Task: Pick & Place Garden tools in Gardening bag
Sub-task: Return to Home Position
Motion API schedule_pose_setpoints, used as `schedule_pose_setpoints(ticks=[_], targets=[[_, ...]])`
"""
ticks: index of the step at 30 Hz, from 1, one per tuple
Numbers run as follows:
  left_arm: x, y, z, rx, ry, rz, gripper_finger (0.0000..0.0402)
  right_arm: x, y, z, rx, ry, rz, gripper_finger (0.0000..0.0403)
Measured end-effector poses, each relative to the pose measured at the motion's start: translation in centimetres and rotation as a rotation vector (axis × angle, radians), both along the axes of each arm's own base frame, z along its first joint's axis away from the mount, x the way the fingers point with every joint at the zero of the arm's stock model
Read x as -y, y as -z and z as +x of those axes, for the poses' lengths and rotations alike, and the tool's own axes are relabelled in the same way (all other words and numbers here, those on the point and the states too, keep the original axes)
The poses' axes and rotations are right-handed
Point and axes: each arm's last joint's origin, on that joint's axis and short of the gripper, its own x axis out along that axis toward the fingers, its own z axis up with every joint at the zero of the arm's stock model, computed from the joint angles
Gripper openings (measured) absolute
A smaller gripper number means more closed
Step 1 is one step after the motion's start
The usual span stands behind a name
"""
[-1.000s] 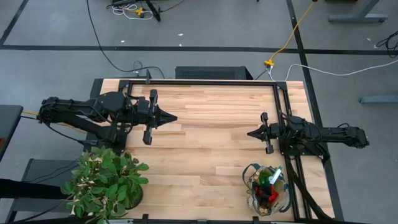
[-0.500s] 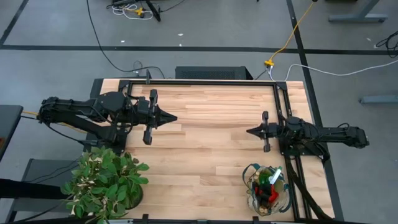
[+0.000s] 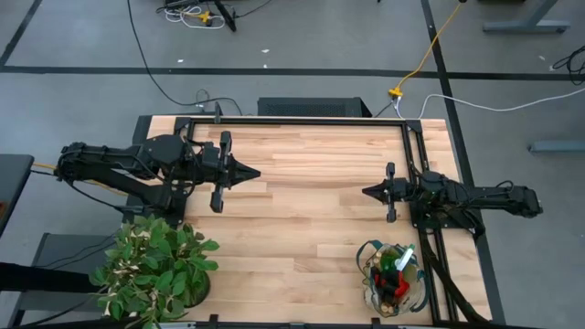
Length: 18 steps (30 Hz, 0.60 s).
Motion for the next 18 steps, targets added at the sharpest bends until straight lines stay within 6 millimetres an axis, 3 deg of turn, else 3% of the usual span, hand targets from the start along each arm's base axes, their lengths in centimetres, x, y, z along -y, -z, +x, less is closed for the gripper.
schedule_pose_setpoints(ticks=[7, 18], targets=[[0.0, 0.2, 0.0, -0.023, 0.0, 0.003, 0.0003, 0.0, 0.0, 0.0, 0.0, 0.0, 0.0, 0.0025], [0.0, 2.1, -0.3, -0.213, -0.002, 0.016, 0.0003, 0.0, 0.0, 0.0, 0.0, 0.0, 0.0, 0.0025]])
